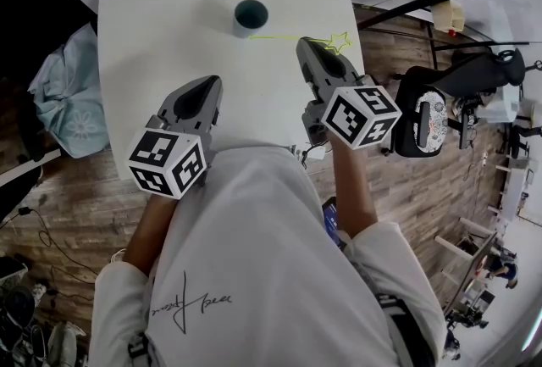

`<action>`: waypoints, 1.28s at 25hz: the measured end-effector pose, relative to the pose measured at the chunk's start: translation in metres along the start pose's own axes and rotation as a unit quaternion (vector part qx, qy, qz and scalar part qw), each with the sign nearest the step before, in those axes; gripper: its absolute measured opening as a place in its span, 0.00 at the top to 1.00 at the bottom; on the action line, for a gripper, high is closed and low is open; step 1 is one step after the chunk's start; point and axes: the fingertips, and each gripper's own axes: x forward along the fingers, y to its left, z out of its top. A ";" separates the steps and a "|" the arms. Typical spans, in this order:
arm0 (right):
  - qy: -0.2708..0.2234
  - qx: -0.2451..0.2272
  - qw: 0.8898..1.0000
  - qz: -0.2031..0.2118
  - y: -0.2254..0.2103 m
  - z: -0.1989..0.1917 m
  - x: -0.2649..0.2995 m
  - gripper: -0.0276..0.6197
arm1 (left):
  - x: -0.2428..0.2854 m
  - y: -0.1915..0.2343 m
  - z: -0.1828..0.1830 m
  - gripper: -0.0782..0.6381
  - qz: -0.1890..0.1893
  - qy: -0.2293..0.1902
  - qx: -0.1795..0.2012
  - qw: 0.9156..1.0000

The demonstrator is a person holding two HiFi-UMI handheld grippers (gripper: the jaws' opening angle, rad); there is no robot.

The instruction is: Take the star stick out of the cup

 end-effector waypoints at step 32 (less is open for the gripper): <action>0.050 0.019 0.999 0.002 -0.001 -0.042 -0.001 0.93 | 0.007 0.002 -0.005 0.89 -0.004 0.013 -0.010 1.000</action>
